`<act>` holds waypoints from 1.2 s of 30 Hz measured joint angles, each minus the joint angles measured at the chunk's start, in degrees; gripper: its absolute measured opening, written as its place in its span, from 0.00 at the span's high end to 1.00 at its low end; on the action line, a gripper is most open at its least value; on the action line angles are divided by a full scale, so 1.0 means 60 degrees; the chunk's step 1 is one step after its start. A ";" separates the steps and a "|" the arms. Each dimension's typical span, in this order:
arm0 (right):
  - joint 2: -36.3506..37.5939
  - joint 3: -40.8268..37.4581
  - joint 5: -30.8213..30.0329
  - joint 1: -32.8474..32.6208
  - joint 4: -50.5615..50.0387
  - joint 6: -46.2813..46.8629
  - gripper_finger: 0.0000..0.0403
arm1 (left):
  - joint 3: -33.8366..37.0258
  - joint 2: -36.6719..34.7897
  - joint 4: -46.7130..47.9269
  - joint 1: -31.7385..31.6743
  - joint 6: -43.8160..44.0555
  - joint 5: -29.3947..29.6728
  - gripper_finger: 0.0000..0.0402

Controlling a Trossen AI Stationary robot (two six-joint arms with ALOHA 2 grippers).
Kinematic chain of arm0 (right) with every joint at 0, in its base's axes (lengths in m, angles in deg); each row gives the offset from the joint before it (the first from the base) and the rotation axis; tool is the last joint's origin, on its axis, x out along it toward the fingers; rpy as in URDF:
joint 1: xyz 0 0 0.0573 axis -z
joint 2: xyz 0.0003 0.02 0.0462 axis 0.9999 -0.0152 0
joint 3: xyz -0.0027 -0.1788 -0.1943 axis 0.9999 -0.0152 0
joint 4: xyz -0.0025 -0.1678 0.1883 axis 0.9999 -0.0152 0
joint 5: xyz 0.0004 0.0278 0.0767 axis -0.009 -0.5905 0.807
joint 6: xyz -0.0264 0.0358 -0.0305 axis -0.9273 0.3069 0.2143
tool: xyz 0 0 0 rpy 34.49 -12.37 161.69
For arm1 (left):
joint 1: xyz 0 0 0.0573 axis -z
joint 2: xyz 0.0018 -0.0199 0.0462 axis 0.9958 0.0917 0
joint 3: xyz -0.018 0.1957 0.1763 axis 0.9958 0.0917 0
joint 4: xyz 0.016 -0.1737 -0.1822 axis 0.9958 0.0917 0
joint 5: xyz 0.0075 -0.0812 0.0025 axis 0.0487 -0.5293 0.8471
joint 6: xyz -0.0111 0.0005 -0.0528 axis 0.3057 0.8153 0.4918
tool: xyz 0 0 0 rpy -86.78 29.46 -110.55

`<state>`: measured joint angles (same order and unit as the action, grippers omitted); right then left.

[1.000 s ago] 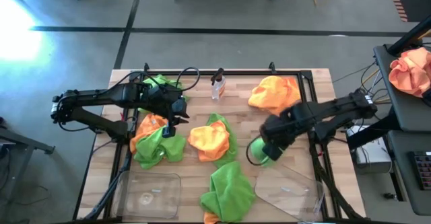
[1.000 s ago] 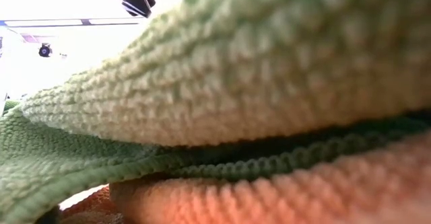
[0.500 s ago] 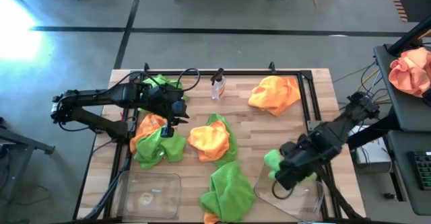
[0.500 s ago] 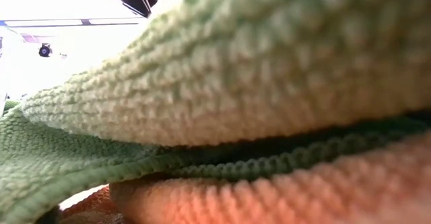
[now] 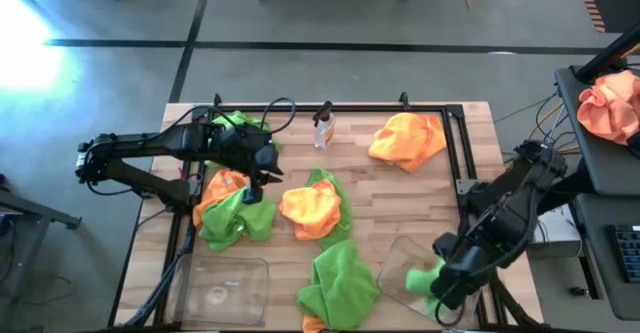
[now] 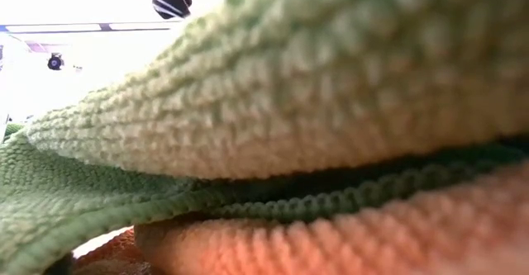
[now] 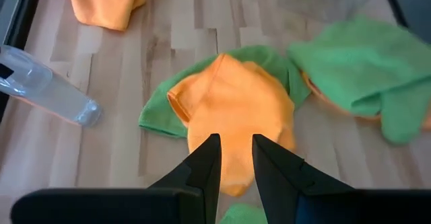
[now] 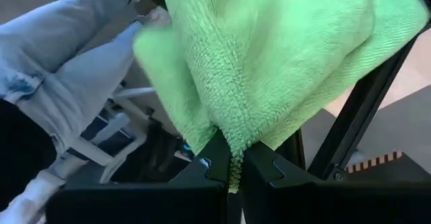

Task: Sort microfiber towel by color & place in baskets
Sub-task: Put the green microfiber cloth into the right transparent bin, then put the orange microfiber cloth into the left transparent bin

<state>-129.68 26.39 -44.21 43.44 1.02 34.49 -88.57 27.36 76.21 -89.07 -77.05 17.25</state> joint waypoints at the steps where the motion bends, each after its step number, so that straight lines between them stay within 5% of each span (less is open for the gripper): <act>1: 0.0000 0.0000 -0.0008 -0.0084 0.0138 0.0070 0.98 | 0.0004 0.0000 -0.0088 0.0002 0.0113 -0.0008 0.83; 16: -0.1138 -0.0120 -0.0945 -0.0259 -0.0488 -0.2102 0.97 | 0.0004 0.0000 -0.0517 0.0110 0.1052 -0.0017 0.83; 29: -0.1963 -0.0124 -0.0995 0.0196 -0.0696 -0.3923 0.77 | 0.0004 0.0000 -0.0513 0.0126 0.1026 -0.0018 0.83; 33: -0.1952 -0.0125 -0.1604 0.0446 -0.1481 -0.3966 0.72 | 0.0004 0.0000 -0.0417 0.0129 0.0953 -0.0015 0.83; 36: -0.1754 -0.0131 -0.2955 0.0603 -0.1539 -0.4197 0.72 | 0.0004 0.0000 -0.0268 0.0129 0.0949 -0.0015 0.83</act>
<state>-140.20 25.61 -61.94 47.06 -8.21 9.31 -88.55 27.36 74.61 -88.29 -71.36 17.16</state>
